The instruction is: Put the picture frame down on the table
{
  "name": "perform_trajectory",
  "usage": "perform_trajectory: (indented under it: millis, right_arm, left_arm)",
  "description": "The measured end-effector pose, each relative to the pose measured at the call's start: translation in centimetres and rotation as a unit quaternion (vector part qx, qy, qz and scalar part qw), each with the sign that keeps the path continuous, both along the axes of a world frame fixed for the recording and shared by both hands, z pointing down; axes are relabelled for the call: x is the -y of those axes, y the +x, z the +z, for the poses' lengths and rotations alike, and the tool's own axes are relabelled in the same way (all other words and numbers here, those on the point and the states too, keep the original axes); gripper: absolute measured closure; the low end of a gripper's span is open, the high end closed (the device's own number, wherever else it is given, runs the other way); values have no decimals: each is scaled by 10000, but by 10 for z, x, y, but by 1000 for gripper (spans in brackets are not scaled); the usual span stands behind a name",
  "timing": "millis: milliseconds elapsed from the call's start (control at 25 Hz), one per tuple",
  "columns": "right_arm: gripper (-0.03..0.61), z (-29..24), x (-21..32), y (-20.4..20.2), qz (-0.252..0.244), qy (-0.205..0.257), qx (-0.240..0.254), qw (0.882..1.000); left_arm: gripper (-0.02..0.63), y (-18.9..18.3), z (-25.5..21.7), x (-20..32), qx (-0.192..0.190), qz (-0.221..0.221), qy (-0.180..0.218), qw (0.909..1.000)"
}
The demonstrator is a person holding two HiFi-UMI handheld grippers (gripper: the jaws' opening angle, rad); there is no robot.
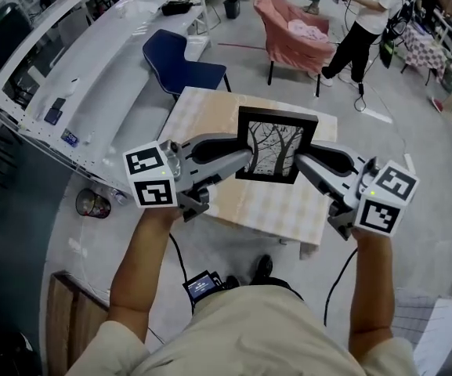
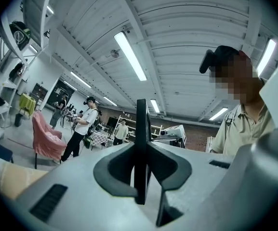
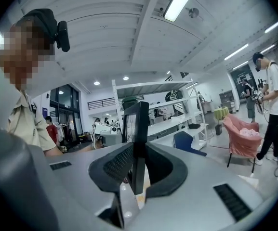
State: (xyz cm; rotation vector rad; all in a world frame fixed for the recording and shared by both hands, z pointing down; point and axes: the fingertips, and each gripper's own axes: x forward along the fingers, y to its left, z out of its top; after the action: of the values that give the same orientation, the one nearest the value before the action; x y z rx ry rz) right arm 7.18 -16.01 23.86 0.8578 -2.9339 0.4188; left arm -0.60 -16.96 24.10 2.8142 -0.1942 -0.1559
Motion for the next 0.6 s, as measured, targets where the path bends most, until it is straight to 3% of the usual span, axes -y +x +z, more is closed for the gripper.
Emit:
perform_trajectory:
  millis: [600]
  right_arm:
    - [506,20,51,32,-403,-119,131,9990]
  left_arm:
    - [540,31,19,45,150,-394,-130,9990]
